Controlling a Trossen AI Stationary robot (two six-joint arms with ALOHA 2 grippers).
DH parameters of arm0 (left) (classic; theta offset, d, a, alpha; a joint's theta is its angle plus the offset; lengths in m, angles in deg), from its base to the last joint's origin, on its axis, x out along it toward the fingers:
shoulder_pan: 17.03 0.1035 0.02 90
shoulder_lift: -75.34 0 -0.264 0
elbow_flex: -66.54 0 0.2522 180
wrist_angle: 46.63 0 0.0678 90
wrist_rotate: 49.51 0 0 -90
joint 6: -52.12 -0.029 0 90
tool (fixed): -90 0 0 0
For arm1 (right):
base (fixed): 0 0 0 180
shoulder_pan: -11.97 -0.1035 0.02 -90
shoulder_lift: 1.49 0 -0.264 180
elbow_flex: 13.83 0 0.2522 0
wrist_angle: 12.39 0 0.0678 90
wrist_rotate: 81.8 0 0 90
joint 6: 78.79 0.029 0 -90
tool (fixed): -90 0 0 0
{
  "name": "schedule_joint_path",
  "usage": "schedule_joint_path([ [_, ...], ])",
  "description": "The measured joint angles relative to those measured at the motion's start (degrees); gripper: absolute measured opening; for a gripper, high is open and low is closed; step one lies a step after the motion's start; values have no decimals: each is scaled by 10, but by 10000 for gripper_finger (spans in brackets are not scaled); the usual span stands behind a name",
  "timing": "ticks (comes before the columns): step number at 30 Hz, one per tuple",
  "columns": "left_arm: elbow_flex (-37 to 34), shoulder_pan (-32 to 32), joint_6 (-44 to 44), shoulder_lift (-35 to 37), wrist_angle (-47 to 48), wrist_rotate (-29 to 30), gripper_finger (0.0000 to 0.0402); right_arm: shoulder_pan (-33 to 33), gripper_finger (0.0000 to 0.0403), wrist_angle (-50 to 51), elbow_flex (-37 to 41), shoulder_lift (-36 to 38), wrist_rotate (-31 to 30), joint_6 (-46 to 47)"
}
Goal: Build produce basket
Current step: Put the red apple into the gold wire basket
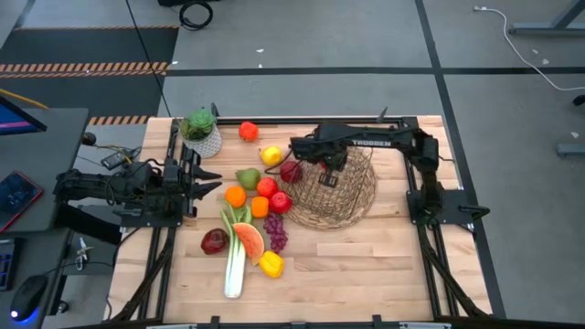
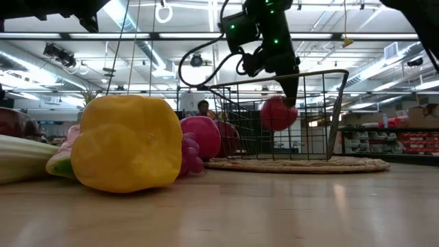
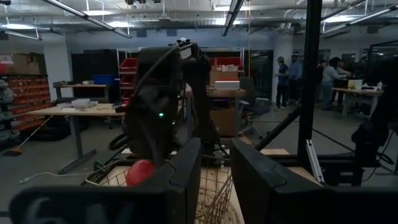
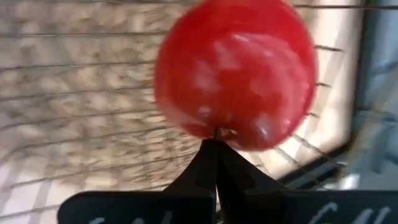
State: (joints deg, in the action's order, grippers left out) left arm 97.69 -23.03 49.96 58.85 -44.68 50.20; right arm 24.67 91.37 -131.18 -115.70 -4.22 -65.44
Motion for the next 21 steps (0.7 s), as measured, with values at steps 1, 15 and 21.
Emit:
schedule_joint_path([
  [1,0,0,0,0,0,0,94,4,1,-3,-2,-3,8,-3],
  [15,0,0,5,0,8,0,94,41,3,1,28,4,66,-42],
  [21,0,0,5,0,11,0,94,48,3,0,64,4,76,-59],
])
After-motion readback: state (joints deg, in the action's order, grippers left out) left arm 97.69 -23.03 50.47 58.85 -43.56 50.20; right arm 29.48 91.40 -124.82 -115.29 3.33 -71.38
